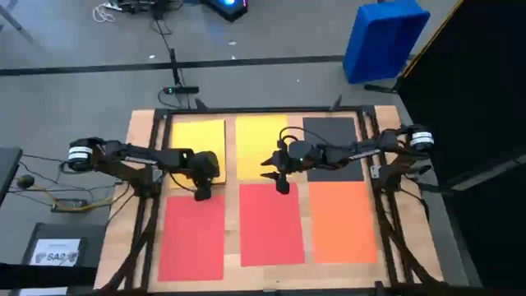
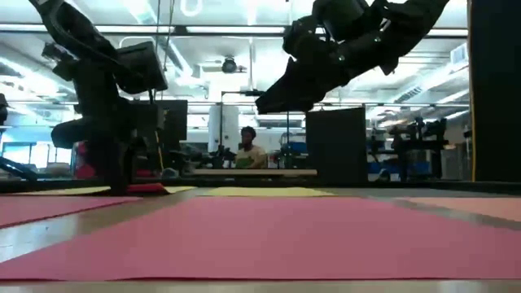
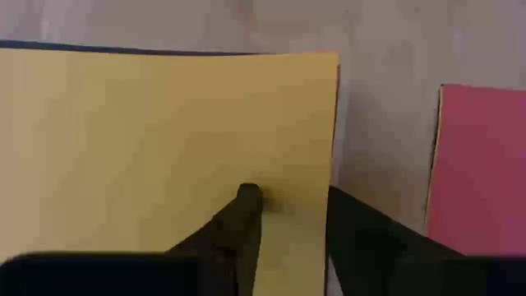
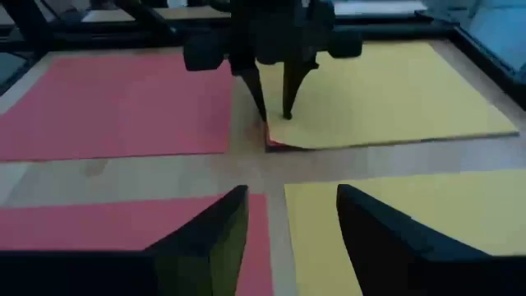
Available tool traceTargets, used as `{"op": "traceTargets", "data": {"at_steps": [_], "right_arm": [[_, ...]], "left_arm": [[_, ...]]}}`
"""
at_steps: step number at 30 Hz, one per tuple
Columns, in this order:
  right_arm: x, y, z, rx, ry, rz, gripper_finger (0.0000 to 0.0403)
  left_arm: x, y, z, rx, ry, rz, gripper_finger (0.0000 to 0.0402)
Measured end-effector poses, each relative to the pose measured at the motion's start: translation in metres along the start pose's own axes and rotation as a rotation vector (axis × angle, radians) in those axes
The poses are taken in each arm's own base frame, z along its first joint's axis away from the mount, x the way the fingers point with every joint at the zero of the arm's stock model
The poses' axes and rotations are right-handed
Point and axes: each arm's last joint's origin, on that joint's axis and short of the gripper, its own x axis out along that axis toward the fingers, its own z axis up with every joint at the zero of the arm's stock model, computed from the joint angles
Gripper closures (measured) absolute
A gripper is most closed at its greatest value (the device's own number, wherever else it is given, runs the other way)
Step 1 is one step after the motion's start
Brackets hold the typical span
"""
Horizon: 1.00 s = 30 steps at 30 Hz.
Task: Organize paper
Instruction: Stack the yellow paper on top of the yellow paper
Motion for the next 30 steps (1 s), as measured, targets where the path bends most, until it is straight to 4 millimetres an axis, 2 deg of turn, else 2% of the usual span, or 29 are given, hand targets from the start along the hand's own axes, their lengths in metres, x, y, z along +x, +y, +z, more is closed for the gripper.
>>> {"op": "traceTargets", "data": {"at_steps": [2, 8, 14, 20, 24, 30], "right_arm": [[0.01, 0.001, 0.0, -0.004, 0.019, 0.013, 0.024], [0.067, 0.014, 0.001, -0.133, 0.11, 0.069, 0.024], [0.108, 0.016, 0.002, -0.206, 0.116, 0.067, 0.0241], [0.138, 0.016, 0.0, -0.256, 0.131, 0.072, 0.024], [0.159, 0.015, -0.011, -0.273, 0.203, 0.061, 0.024], [0.17, 0.01, -0.008, -0.285, 0.221, 0.019, 0.024]], "left_arm": [[0.0, 0.0, 0.0, 0.0, 0.0, 0.0, 0.0296], [0.0, 0.0, 0.0, -0.001, 0.001, 0.0, 0.0296], [0.0, 0.0, 0.0, -0.001, 0.002, -0.007, 0.0296], [0.0, 0.0, 0.0, -0.001, 0.001, -0.01, 0.0296], [0.0, 0.0, 0.0, -0.001, 0.001, -0.015, 0.0296], [0.0, 0.0, 0.0, 0.001, 0.002, -0.019, 0.0296]]}}
